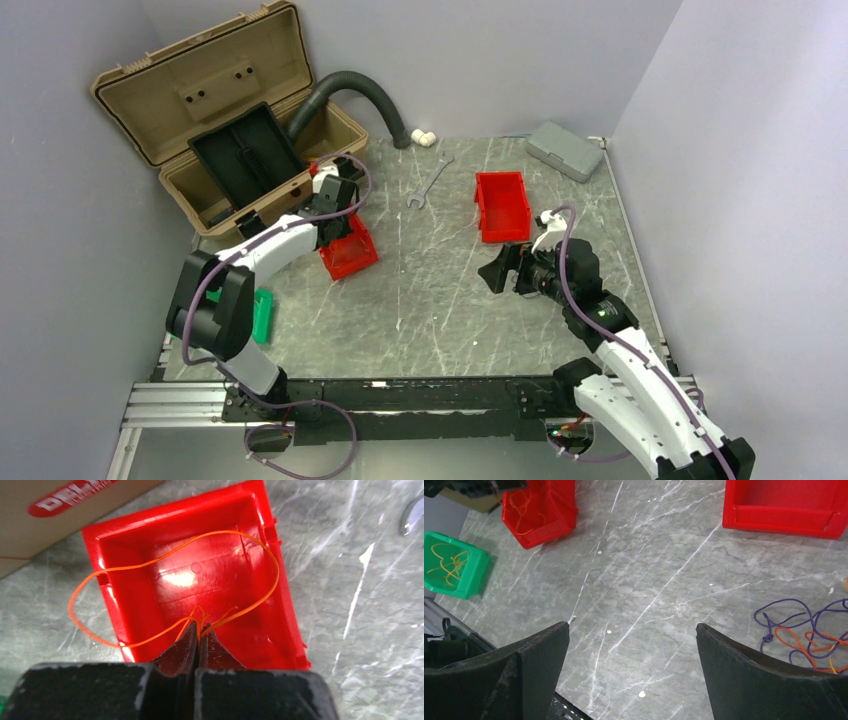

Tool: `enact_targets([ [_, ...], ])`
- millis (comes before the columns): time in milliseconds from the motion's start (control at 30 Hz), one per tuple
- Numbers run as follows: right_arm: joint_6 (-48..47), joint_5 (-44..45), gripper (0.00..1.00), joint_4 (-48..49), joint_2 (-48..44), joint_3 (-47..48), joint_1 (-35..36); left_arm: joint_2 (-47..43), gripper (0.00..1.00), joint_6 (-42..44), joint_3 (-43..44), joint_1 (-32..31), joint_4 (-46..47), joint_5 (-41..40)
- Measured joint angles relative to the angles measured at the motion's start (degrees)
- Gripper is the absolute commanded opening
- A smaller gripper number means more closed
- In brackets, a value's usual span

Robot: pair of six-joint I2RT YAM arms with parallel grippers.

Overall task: Untangle the cables
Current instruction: Place the cable in the bin, then move the cable to the center of the board.

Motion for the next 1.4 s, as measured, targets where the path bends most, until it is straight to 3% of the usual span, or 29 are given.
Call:
enact_targets([
  [133, 0.02, 0.42, 0.99, -0.31, -0.33, 0.09, 0.0, 3.52, 0.0, -0.7, -2.14, 0.0, 2.23, 2.01],
  [267, 0.02, 1.09, 1.0, -0.72, 0.7, 0.11, 0.0, 10.38, 0.01, -2.43, 1.25, 0.02, -1.14, 4.0],
  [367, 0.0, 1.4, 1.0, -0.92, 1.25, 0.11, 0.0, 13.9, 0.23, -3.61, 4.63, 0.24, -3.5, 5.03],
  [467, 0.0, 2.14, 1.0, -1.38, 1.22, 0.15, 0.0, 12.52, 0.35, -3.08, 4.28, 0.7, -3.82, 6.49],
  [733, 0.48, 8.04, 1.0, -5.64, 3.52, 0.5, 0.0, 0.15, 0.63, -1.38, 2.21, 0.42, -7.15, 7.08],
  [867, 1.99, 11.82, 1.0, -7.02, 3.65, 0.5, 0.0, -6.69, 0.82, -0.13, 1.51, -0.13, -7.76, 8.46],
  [933, 3.3, 14.67, 1.0, -7.58, 3.91, 0.5, -0.02, -10.51, 0.97, 0.22, -0.2, -0.39, -7.63, 9.73],
  [1167, 8.83, 23.71, 1.0, -11.96, 7.91, 3.45, -0.79, -27.15, 1.0, 0.0, -11.98, -3.13, -3.34, 13.42],
  [1400, 11.61, 32.57, 1.0, -15.69, 12.04, 9.42, -1.33, -37.16, 0.99, 0.68, -24.2, -15.78, 4.52, 12.9],
])
